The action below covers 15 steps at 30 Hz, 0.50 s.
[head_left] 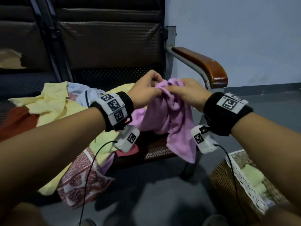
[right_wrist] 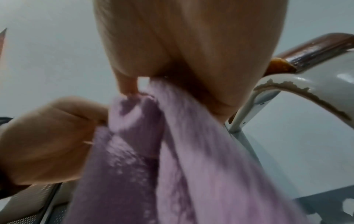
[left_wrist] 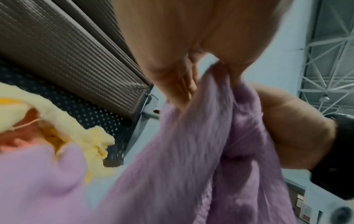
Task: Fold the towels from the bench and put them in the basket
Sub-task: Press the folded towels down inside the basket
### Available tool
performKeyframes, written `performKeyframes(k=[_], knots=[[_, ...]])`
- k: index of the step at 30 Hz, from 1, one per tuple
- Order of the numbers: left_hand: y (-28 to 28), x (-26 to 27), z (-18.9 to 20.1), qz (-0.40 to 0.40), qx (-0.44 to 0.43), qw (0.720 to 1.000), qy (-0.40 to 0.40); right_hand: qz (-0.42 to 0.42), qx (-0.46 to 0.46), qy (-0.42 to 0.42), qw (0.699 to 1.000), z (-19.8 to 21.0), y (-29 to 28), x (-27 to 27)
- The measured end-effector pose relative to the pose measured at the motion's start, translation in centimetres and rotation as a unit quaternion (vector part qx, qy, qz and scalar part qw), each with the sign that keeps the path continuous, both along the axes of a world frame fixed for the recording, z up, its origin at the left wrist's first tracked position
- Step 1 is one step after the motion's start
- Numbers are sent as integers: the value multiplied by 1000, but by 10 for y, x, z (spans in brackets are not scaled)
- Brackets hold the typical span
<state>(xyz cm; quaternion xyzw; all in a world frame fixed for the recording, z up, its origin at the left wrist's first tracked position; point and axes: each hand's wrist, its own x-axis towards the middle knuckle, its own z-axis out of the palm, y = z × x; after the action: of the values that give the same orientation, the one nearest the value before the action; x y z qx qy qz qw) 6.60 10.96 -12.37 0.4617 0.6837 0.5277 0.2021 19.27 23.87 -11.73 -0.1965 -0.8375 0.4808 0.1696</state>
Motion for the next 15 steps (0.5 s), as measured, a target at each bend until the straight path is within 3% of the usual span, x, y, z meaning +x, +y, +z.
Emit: performKeyframes(k=[2, 4, 6, 10, 12, 15], knots=[[-3, -1, 5, -17, -10, 991, -129, 3, 50, 34, 998, 2, 2, 5], [-6, -2, 5, -6, -12, 986, -166, 23, 51, 52, 997, 4, 0, 9], [-8, -2, 1, -22, -32, 994, -106, 57, 40, 75, 995, 9, -4, 10], [-13, -7, -13, -30, -76, 993, 88, 73, 58, 86, 992, 20, -11, 7], [-15, -14, -14, 24, -64, 986, 152, 28, 126, 57, 990, 20, -9, 7], [-20, -24, -10, 101, -42, 963, 248, -77, 242, -58, 966, 16, 3, 11]])
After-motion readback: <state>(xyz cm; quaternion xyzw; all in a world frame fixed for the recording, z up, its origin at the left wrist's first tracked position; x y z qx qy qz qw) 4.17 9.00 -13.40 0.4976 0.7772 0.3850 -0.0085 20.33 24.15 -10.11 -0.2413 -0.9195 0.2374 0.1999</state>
